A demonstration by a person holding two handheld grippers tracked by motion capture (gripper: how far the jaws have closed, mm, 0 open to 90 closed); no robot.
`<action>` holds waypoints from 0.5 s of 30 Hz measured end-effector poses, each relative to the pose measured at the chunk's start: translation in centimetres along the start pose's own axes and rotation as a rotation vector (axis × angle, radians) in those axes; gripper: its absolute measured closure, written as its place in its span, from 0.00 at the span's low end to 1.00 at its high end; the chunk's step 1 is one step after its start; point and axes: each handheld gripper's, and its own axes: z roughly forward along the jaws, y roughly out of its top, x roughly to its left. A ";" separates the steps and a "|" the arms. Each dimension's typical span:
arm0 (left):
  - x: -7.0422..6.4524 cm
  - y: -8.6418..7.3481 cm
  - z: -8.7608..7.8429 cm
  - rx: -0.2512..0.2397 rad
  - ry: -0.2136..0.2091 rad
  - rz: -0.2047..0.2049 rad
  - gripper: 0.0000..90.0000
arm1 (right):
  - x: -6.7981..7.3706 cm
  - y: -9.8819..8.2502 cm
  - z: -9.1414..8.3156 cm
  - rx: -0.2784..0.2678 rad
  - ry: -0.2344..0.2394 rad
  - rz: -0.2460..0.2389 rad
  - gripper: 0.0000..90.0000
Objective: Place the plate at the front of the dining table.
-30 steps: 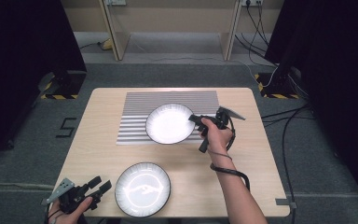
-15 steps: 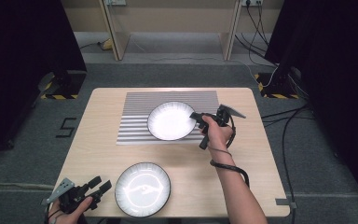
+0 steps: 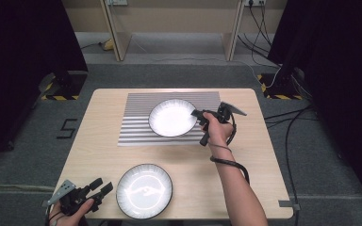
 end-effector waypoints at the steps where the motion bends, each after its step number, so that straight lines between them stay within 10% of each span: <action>1: 0.0 0.0 0.0 -0.002 0.001 -0.002 0.43 | 0.1 0.1 0.2 -0.002 0.000 0.005 0.83; 15: 0.1 0.0 0.0 -0.002 0.000 -0.005 0.43 | 0.0 0.8 0.9 -0.014 -0.011 0.018 0.83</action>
